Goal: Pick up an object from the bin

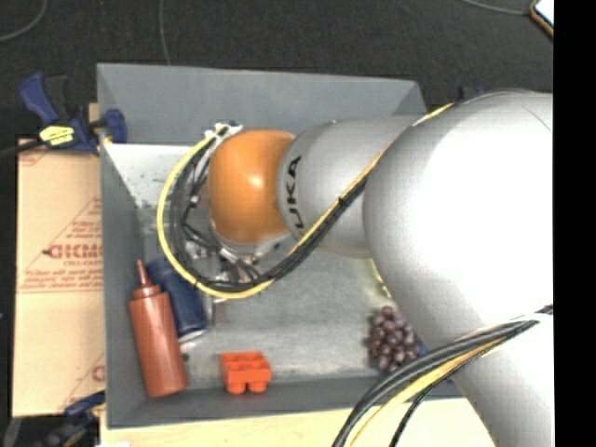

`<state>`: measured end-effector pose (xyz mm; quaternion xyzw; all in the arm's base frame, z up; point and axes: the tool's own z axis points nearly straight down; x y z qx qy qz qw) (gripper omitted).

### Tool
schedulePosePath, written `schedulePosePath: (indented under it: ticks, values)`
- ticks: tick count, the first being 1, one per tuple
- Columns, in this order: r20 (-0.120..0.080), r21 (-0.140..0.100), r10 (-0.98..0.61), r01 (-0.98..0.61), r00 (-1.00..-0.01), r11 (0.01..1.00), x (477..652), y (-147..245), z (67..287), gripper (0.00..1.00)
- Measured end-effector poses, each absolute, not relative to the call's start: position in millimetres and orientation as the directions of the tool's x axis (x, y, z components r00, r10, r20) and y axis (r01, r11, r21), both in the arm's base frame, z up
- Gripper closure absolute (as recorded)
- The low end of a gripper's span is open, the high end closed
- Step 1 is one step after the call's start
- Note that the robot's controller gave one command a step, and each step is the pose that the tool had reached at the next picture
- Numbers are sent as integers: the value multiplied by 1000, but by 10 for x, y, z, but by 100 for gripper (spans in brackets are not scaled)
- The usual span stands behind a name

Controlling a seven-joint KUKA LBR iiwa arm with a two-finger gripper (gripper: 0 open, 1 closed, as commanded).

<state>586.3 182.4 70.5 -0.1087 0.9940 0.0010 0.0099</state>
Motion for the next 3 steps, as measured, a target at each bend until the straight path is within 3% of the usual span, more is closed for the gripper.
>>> schedulePosePath:
  ticks: [1, 2, 3]
  values:
    - [-26, -6, -222, -222, -975, 975, 5956, 1740, 711, 0]
    - [-37, -1, -166, -166, -985, 986, 4977, 2040, 788, 0]
    - [-45, -12, -245, -245, -969, 970, 4813, 1810, 830, 0]
